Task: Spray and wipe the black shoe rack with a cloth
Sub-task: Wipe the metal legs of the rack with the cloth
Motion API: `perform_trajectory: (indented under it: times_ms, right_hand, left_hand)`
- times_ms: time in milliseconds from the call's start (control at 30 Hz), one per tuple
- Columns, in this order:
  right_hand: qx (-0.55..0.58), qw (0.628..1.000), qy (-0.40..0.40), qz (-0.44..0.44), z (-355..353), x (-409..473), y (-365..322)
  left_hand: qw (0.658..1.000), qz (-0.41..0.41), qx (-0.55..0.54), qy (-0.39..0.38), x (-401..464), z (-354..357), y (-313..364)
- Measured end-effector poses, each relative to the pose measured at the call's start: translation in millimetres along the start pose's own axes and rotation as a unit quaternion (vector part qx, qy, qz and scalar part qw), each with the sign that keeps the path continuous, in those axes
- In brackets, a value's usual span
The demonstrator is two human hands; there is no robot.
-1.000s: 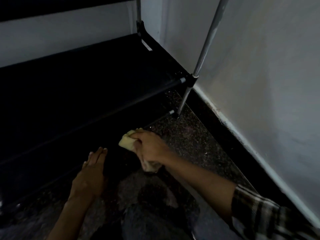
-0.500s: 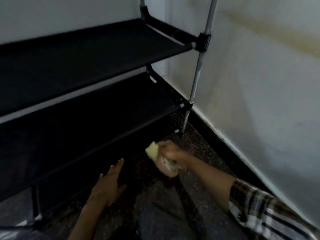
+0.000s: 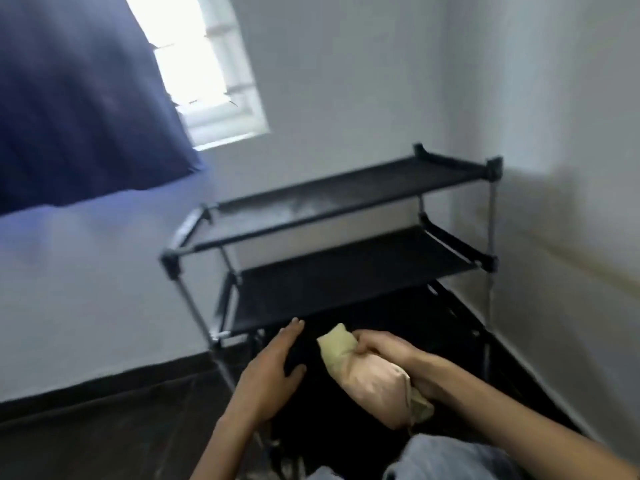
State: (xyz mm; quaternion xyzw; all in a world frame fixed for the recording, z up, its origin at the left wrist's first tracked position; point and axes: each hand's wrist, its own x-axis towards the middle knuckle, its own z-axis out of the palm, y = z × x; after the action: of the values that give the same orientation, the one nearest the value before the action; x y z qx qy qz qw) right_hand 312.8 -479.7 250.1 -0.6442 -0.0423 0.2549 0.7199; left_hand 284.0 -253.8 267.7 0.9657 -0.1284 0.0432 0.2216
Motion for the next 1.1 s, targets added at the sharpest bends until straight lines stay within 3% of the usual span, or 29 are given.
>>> perform_trajectory:
  times_ms: [133,200,300,367,433,500,600,667,767,900,1033,1100]
  right_hand:
    - [0.179,0.977,-0.107,0.054,57.8,-15.1,-57.6]
    - [0.281,0.947,-0.147,0.047,91.1,-13.6,-77.4]
    - [0.273,0.940,-0.197,0.053,135.3,-14.2,-98.2]
    - [0.197,0.965,-0.164,0.058,160.0,-12.5,-107.8]
    - [0.150,0.987,-0.052,0.003,182.5,-2.1,-112.5]
    - [0.102,0.991,0.046,-0.071,201.0,9.3,-114.4]
    - [-0.021,0.980,0.117,-0.159,223.5,21.1,-117.9]
    - [-0.144,0.945,0.166,-0.244,234.4,31.2,-118.5]
    - [-0.335,0.834,0.240,-0.368,249.6,48.9,-117.5]
    - [-0.467,0.713,0.313,-0.419,262.7,65.4,-114.3]
    - [-0.547,0.657,0.295,-0.427,256.4,73.3,-84.2]
    - [-0.553,0.673,0.264,-0.414,247.6,76.7,-60.5]
  left_hand:
    - [0.994,-0.041,-0.030,0.100,-18.6,-70.6,2.7]
    - [0.989,-0.065,-0.024,0.129,-22.7,-98.6,1.6]
    - [0.981,-0.100,-0.044,0.158,-22.9,-132.6,-6.6]
    - [0.976,-0.115,-0.059,0.173,-19.8,-150.8,-16.8]
    - [0.972,-0.127,-0.064,0.186,-14.7,-166.5,-28.6]
    - [0.970,-0.131,-0.070,0.192,-8.9,-182.0,-38.9]
    - [0.972,-0.132,-0.072,0.180,-0.4,-203.8,-50.7]
    - [0.977,-0.136,-0.064,0.149,5.7,-215.5,-57.3]
    - [0.987,-0.125,-0.045,0.095,14.8,-229.2,-62.3]
    - [0.991,-0.113,0.016,0.063,25.1,-238.6,-65.1]
    - [0.990,-0.124,0.043,0.042,30.4,-241.4,-65.2]
    - [0.988,-0.136,0.065,0.034,32.5,-243.2,-64.2]
